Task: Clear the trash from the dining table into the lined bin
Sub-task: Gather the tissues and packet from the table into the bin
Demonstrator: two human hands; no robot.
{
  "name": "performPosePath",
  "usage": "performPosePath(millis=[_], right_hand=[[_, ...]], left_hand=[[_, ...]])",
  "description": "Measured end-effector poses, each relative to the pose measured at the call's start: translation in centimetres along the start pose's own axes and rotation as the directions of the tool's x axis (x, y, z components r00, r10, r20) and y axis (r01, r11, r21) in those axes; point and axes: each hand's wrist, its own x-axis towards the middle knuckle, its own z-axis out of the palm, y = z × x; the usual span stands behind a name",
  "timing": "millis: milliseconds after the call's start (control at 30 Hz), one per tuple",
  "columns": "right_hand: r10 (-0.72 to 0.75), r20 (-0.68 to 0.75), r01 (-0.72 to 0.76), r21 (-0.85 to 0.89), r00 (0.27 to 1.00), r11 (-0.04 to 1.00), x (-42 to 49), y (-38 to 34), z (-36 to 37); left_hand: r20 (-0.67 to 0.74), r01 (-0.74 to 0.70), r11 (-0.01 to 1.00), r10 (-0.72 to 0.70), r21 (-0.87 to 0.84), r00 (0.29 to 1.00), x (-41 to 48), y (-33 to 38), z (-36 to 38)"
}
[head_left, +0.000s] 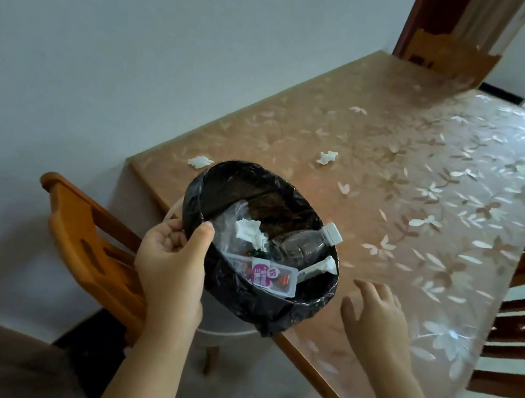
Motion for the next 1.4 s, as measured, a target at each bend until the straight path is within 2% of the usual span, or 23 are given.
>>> performPosePath(millis=[133,367,733,867,967,1200,1400], right_hand=[[0.021,-0.079,-0.023,-0.024,0.997,0.999,0.9,-0.9,-0.6],[0.061,-0.095,-0.059,0.032,0.994,0.998,5.4,-2.6,1.1],[0.068,-0.089,-0.056,0.130,0.994,0.990,21.3,-4.8,4.1],[0.087,-0.041,-0.079,0.158,0.995,0.984,26.2,-5.2,5.8],[0.112,-0.055,-0.100,0.179,0.992,0.979,29.5,-5.1,7.1],[0.136,0.024,-0.138,0.219,0.990,0.966,36.8,-5.5,11.1],[0.273,-0.006,-0.255,0.339,0.962,0.905,43.0,-4.4,13.8]], left_hand=[[0.017,-0.004,1.000,0.004,-0.017,1.000,2.0,0.2,0.1],[0.026,0.001,0.999,0.001,-0.049,1.000,6.4,-0.1,3.3],[0.032,-0.101,0.994,0.100,0.029,0.994,16.5,-0.5,13.2],[0.042,-0.125,0.989,0.122,0.078,0.992,19.3,-0.8,15.9],[0.021,-0.145,0.981,0.143,0.126,0.989,20.9,-1.0,18.4],[0.086,-0.170,0.967,0.156,0.191,0.984,24.5,-2.1,22.5],[0.131,-0.182,0.969,0.161,0.167,0.978,27.0,-2.6,24.7]])
